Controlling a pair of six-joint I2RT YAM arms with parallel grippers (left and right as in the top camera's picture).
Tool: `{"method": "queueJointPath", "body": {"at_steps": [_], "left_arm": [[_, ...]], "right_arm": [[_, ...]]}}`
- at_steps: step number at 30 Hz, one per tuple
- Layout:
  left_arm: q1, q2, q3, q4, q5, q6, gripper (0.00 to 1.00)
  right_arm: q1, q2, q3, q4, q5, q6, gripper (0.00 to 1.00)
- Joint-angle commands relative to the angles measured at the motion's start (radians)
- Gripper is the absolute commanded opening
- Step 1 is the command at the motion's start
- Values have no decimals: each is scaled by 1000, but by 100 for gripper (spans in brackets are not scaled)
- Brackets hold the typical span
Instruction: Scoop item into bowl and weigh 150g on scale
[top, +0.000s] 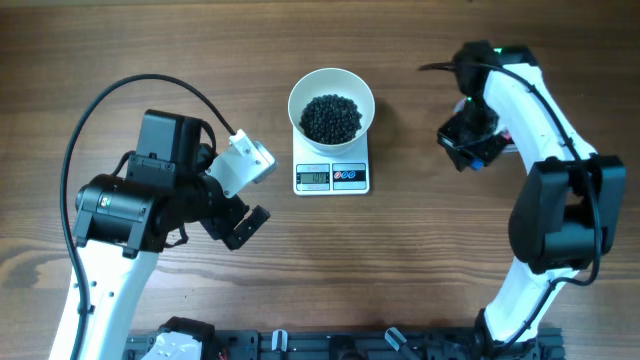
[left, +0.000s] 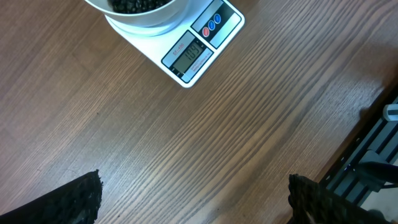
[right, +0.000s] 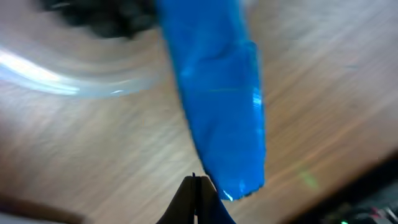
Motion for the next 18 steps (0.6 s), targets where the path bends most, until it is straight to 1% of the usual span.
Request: {"method": "queueJointPath", "body": {"at_steps": [1,8,11,14,16,18], "left_arm": [[5,3,6,3,2,18,100],[5,3,6,3,2,18,100],[5,3,6,3,2,18,100],[5,3,6,3,2,18,100],[5,3,6,3,2,18,100],[5,3,6,3,2,18,100]], "right_arm": [[-55,8,-7,-40,101,-6,4],[-120,-10,-5,-37,155,-2,4],[-152,-21,5,-37,149,11,4],[-166,-72,40,-35,72,8,4],[-166,-139,59,-39,5,-6,4],[-166,-245,60,-38,-55,1,4]]}}
